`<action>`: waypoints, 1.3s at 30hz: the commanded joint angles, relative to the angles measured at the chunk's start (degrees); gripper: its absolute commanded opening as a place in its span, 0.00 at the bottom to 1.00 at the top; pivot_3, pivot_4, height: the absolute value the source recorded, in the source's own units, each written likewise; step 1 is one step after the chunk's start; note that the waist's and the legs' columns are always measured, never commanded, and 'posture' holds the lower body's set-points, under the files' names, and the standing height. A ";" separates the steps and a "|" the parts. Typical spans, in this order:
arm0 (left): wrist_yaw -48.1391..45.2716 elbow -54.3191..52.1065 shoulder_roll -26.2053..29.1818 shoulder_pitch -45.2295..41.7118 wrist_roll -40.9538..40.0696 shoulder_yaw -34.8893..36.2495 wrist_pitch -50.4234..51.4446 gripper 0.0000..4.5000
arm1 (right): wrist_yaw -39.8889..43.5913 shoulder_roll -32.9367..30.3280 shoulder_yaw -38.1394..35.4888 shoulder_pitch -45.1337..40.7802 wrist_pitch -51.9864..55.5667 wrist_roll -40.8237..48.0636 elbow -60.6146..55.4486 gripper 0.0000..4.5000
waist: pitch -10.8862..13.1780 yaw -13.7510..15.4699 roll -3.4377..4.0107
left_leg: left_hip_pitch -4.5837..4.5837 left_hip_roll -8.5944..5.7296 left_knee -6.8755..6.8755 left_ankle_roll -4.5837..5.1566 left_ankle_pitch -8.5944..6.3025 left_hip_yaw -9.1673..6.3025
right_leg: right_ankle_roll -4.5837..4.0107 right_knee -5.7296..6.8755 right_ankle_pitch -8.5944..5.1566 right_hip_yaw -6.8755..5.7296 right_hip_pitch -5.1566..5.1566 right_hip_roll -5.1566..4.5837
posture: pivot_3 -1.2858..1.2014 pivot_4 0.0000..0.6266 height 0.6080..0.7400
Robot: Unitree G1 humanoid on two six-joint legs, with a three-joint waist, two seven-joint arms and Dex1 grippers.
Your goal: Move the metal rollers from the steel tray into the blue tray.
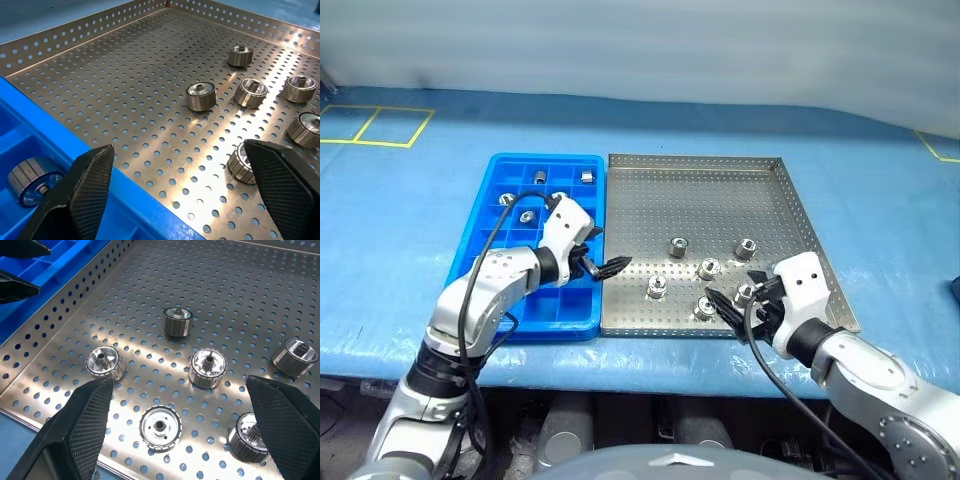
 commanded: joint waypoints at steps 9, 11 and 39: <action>2.56 -1.77 -2.26 2.18 1.93 1.09 -6.32 1.00 | 2.53 0.24 1.27 -1.71 -1.62 -2.94 0.04 0.99 | 0.00 0.04 0.00 | -0.01 0.00 0.01 0.00 0.00 0.00 | 0.01 -0.01 0.00 0.00 0.00 -0.01 | 0.55 0.24 1.00; 2.85 -1.57 -2.28 2.32 2.24 1.06 -6.98 1.00 | 3.19 0.23 1.51 -2.03 -1.82 -3.00 0.17 0.99 | 0.00 0.04 0.00 | 0.00 0.00 0.00 0.00 0.00 -0.01 | 0.00 -0.01 0.00 0.00 0.00 0.00 | 0.55 0.24 1.00; -1.45 5.67 -3.52 -12.05 1.67 -1.74 -1.62 1.00 | 4.57 1.62 2.43 -3.63 -1.03 -5.72 1.23 0.99 | 0.00 0.48 -0.01 | -0.05 -0.04 0.05 0.00 0.00 -0.02 | 0.01 -0.01 0.00 -0.04 0.02 -0.01 | 0.55 0.24 1.00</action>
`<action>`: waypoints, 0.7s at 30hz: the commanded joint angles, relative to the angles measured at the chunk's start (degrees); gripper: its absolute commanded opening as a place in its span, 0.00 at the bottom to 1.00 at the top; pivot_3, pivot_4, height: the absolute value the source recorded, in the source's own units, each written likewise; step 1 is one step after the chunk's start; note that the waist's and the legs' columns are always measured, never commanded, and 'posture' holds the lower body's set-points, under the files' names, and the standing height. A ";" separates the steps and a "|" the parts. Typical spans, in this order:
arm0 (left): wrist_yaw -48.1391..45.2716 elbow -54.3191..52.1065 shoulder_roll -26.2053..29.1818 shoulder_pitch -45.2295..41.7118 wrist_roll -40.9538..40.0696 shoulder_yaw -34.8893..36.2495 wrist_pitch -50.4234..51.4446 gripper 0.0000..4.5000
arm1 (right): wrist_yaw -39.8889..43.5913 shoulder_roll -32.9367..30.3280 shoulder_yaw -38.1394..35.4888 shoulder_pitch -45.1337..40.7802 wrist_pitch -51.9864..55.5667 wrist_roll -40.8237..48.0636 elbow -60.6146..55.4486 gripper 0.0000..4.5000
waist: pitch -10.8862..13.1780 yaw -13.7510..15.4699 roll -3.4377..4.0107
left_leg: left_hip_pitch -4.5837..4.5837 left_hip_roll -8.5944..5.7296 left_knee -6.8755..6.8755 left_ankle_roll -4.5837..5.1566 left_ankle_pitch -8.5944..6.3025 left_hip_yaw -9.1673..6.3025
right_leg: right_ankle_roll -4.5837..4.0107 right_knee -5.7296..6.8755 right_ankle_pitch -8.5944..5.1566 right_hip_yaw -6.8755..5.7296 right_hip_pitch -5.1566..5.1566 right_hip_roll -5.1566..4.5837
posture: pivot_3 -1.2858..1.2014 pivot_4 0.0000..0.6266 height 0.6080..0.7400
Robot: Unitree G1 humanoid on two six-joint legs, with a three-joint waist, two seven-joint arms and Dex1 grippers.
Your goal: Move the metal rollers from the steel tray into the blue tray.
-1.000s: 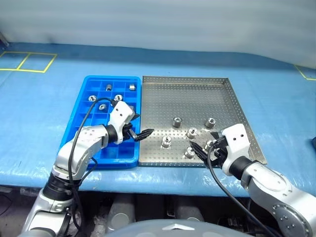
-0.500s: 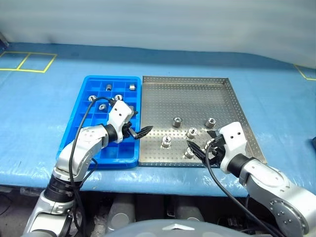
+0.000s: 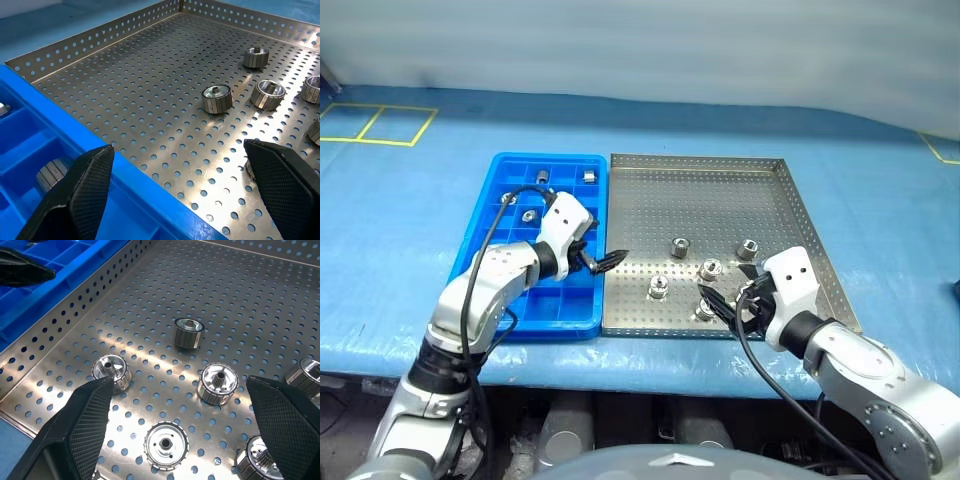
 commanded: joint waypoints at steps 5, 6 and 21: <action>-2.01 11.86 -6.91 -14.64 0.71 -3.85 1.15 1.00 | -0.68 1.60 0.19 -1.10 -0.59 -1.71 -0.46 0.99 | 0.00 -0.24 0.00 | -0.04 -0.03 -0.02 0.03 -0.01 0.00 | 0.01 -0.03 0.01 0.02 0.00 0.01 | 0.55 0.24 1.00; -2.36 16.12 -8.99 -17.51 1.49 -5.00 0.34 1.00 | -0.84 1.98 0.34 -0.96 -0.82 -2.00 -0.61 0.99 | 0.00 -0.28 -0.01 | -0.03 -0.03 -0.02 0.04 -0.02 0.00 | 0.02 -0.03 0.01 0.04 0.00 0.03 | 0.54 0.24 1.00; -8.38 54.70 -21.35 -30.46 15.45 -14.01 -19.31 1.00 | -3.73 7.22 2.30 2.64 -2.58 -7.20 -2.74 0.99 | 0.00 -1.96 0.00 | -0.05 -0.04 0.02 0.11 -0.05 0.07 | 0.05 0.01 0.02 0.16 -0.06 0.07 | 0.50 0.24 1.00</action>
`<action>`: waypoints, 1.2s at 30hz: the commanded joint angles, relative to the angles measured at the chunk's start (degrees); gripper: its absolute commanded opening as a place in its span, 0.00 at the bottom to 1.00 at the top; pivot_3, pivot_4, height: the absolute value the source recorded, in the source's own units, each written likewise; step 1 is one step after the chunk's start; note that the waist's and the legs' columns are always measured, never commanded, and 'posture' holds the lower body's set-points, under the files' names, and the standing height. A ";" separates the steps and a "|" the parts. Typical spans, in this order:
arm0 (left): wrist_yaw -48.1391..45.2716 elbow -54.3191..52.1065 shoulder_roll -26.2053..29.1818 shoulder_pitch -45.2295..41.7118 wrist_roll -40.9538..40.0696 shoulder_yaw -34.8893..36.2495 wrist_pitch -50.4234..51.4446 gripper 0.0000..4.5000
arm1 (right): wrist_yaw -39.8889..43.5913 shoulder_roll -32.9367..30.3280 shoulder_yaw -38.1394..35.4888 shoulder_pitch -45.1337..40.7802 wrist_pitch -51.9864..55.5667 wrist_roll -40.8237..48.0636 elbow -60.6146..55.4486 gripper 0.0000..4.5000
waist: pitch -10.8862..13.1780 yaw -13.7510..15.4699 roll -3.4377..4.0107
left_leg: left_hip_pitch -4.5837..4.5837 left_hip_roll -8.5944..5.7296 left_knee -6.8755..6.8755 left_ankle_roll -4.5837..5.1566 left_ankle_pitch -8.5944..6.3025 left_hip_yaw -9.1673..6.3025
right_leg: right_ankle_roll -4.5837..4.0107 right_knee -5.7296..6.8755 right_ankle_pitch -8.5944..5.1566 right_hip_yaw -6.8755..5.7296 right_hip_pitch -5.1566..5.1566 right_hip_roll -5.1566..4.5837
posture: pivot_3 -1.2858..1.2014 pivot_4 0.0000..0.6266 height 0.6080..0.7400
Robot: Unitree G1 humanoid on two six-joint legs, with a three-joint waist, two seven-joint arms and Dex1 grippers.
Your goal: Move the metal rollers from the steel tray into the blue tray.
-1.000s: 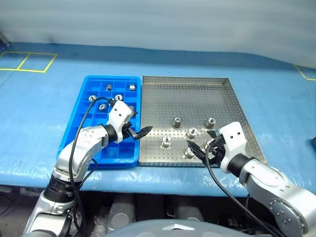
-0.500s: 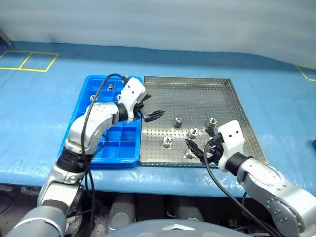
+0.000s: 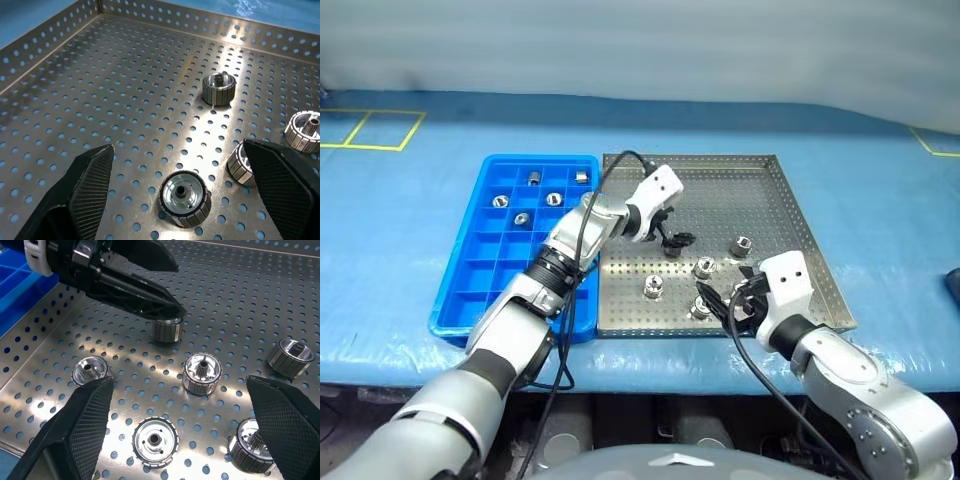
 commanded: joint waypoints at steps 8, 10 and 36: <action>-1.69 12.73 -4.87 -4.25 5.47 1.16 -7.63 1.00 | -0.18 2.17 -0.44 1.97 -2.44 -2.40 -3.06 0.99 | 0.00 -0.36 0.00 | -0.03 -0.02 0.04 0.02 -0.01 0.03 | 0.03 -0.01 0.02 0.01 0.01 -0.04 | 0.49 0.24 1.00; -2.00 14.27 -5.94 -4.61 5.45 2.04 -7.83 1.00 | -0.04 2.30 -0.43 1.78 -2.40 -2.63 -3.00 0.99 | 0.00 -0.48 0.00 | -0.04 -0.02 0.05 0.02 -0.01 0.03 | 0.05 -0.02 0.03 0.01 0.01 -0.04 | 0.49 0.24 1.00; 4.16 -10.11 -5.42 0.18 -0.98 17.04 6.74 0.41 | 2.19 3.06 0.01 -1.72 -2.18 -3.21 -1.60 1.00 | 0.01 -1.21 0.00 | -0.05 0.04 0.05 0.02 -0.01 0.04 | 0.09 0.03 0.06 0.07 -0.03 -0.01 | 0.52 0.24 1.00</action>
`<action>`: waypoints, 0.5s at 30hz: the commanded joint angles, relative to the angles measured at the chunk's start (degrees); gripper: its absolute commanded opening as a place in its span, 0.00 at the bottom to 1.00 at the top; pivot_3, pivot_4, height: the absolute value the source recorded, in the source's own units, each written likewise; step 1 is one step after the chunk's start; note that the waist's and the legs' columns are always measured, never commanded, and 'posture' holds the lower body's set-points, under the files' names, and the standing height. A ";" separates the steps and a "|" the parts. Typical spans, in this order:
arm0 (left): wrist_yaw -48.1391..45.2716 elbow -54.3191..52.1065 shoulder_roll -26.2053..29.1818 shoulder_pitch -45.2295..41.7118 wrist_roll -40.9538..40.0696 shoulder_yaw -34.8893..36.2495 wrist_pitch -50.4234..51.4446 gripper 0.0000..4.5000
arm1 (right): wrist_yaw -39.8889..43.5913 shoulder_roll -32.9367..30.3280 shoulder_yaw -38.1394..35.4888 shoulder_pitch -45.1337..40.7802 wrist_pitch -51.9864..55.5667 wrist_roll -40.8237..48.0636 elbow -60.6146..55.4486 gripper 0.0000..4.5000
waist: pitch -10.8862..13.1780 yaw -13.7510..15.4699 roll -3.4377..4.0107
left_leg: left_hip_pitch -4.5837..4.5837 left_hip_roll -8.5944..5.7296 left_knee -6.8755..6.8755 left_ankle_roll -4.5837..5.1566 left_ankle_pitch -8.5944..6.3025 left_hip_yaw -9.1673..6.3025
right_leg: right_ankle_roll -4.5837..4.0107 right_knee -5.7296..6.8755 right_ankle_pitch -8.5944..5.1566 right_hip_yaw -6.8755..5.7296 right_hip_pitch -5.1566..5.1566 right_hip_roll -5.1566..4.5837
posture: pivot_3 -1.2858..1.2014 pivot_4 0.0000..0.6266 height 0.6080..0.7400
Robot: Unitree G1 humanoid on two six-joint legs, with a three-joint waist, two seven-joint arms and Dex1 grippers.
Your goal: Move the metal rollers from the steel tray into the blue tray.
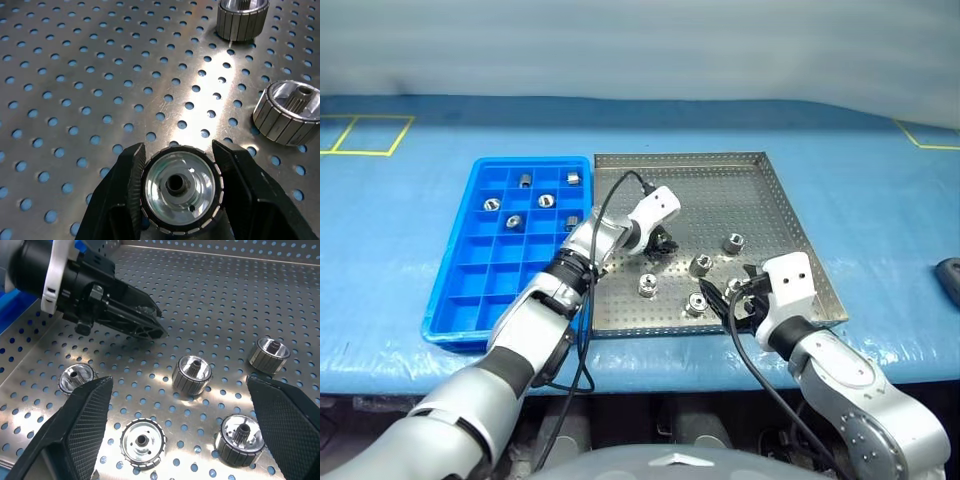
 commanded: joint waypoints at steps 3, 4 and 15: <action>7.25 -22.23 -0.03 3.04 -8.10 11.11 4.17 0.41 | 1.11 0.27 0.27 -2.83 -1.01 0.18 -0.77 1.00 | -0.01 0.11 0.01 | 0.04 -0.04 0.00 0.01 -0.01 0.00 | 0.07 -0.03 0.04 0.03 0.05 -0.02 | 0.52 0.24 1.00; 8.69 -25.39 0.25 4.26 -8.85 12.48 4.62 0.41 | 0.98 0.57 0.49 -3.56 -1.17 -0.10 -0.33 1.00 | -0.01 0.07 0.02 | 0.06 -0.04 -0.01 0.02 -0.01 0.01 | 0.10 -0.03 0.06 0.08 0.05 -0.01 | 0.52 0.24 1.00; 28.68 -47.89 6.37 21.36 -0.46 17.23 0.31 0.41 | 5.99 0.76 7.21 -10.11 -6.77 -2.38 4.78 1.00 | -0.02 1.63 0.02 | 0.18 -0.03 0.04 0.03 0.03 0.04 | 0.35 0.06 0.23 0.13 0.10 0.04 | 0.57 0.24 1.00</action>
